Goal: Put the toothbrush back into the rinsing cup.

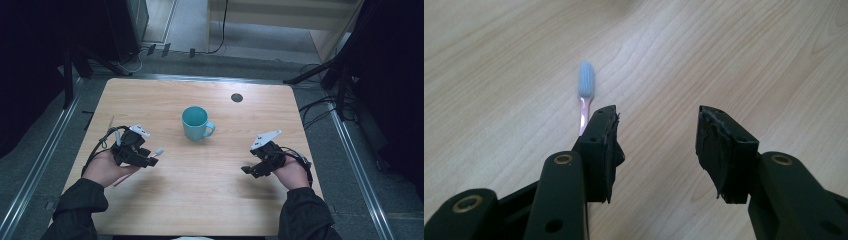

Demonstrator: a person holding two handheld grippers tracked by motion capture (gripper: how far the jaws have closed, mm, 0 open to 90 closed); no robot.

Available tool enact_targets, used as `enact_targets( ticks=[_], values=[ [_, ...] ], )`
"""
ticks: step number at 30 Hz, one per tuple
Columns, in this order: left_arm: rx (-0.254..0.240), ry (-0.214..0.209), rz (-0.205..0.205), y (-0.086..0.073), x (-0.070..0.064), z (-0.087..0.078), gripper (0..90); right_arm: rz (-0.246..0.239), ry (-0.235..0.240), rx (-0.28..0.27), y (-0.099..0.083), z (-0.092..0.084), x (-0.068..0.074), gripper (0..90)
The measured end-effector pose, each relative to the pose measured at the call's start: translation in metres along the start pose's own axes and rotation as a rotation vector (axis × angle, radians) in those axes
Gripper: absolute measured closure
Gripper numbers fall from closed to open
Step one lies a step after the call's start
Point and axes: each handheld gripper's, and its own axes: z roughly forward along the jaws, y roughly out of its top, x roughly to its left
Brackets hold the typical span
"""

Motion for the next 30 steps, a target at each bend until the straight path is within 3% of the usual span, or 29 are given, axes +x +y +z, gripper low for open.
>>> enact_targets(
  ticks=[4, 10, 16, 26, 30],
  values=[
    [0.01, 0.02, 0.003, -0.003, 0.003, -0.006, 51.6, -0.014, 0.007, 0.002, 0.004, 0.003, 0.0, 23.9],
    [0.022, 0.024, -0.026, -0.009, 0.011, -0.009, 52.6, -0.02, 0.011, 0.0, 0.006, 0.004, -0.002, 23.9],
    [0.075, 0.061, -0.048, -0.017, 0.015, -0.006, 50.6, -0.019, 0.011, -0.002, 0.009, 0.005, -0.001, 23.9],
    [0.138, 0.052, -0.036, -0.022, 0.018, -0.005, 58.2, -0.023, 0.009, -0.003, 0.009, 0.005, -0.003, 23.9],
    [0.171, 0.07, -0.009, -0.024, 0.02, -0.003, 60.3, -0.026, 0.011, -0.001, 0.009, 0.005, -0.003, 23.9]
  ],
)
